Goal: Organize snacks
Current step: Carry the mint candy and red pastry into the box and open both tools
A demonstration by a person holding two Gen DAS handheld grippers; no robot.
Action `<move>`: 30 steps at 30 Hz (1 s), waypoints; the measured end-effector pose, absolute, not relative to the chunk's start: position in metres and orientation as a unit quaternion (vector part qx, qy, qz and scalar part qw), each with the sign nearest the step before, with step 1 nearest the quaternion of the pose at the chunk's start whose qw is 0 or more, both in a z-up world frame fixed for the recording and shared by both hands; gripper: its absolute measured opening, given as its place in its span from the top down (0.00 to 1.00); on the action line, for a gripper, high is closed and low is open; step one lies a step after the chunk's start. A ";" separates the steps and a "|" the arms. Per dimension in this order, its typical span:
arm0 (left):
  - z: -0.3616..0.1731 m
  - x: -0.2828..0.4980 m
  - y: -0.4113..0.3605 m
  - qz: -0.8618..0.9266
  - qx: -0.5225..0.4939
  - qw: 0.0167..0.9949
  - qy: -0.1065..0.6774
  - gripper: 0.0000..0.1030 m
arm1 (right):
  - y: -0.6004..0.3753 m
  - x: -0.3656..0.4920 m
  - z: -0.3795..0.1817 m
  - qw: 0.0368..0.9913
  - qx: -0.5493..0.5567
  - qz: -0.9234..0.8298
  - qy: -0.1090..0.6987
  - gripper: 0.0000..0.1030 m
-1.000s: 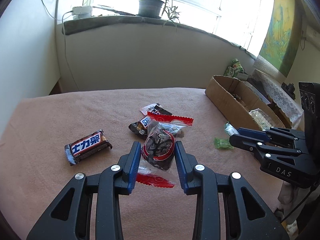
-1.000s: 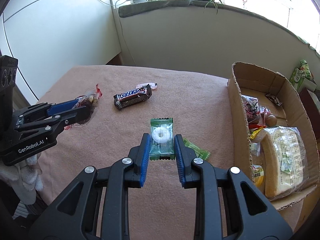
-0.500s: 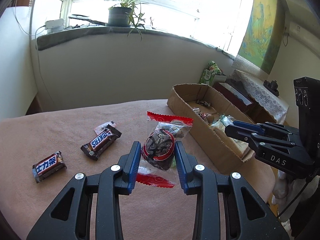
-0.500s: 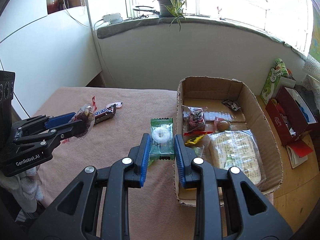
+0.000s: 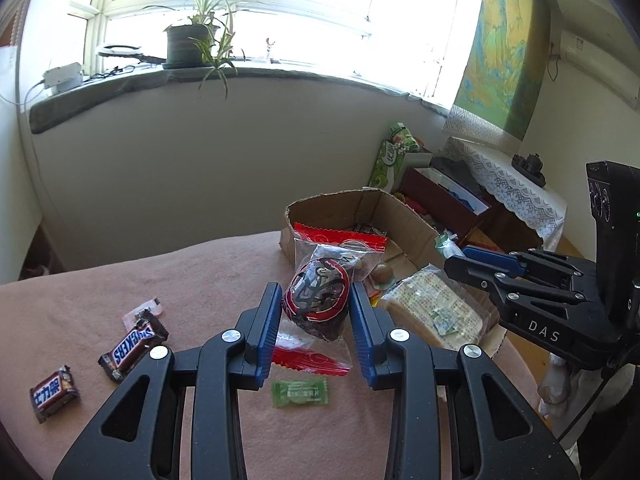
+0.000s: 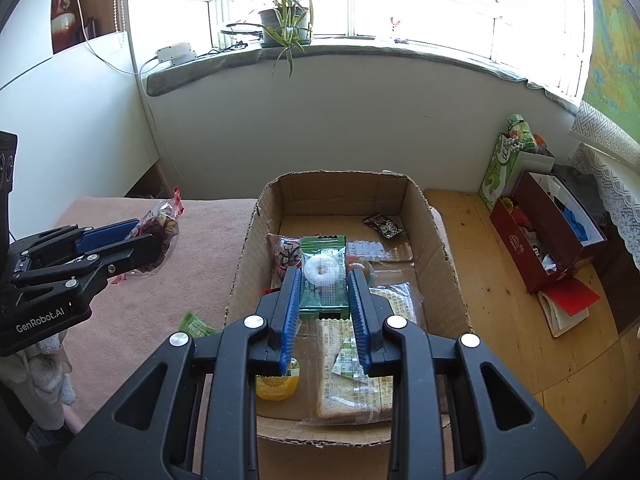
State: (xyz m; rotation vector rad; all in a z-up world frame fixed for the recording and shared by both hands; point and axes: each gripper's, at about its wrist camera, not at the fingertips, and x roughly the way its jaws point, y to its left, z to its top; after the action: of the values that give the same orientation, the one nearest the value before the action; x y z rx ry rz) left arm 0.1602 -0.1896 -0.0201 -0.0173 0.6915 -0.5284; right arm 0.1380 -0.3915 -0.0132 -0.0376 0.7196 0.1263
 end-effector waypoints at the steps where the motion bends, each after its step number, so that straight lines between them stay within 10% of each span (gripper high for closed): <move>1: -0.020 0.163 -0.192 -0.257 -0.008 0.907 0.334 0.68 | -0.394 0.141 -0.013 0.934 -0.018 0.060 0.352 0.75; 30: -0.022 0.207 -0.249 -0.274 0.008 0.900 0.339 0.67 | -0.429 0.195 -0.033 0.926 -0.010 0.041 0.375 0.75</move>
State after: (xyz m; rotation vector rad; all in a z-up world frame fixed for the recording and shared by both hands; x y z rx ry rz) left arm 0.2070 -0.2489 -0.0221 0.0163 0.7016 -0.5679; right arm 0.1952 -0.4288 -0.0328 -0.0202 0.7700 0.0843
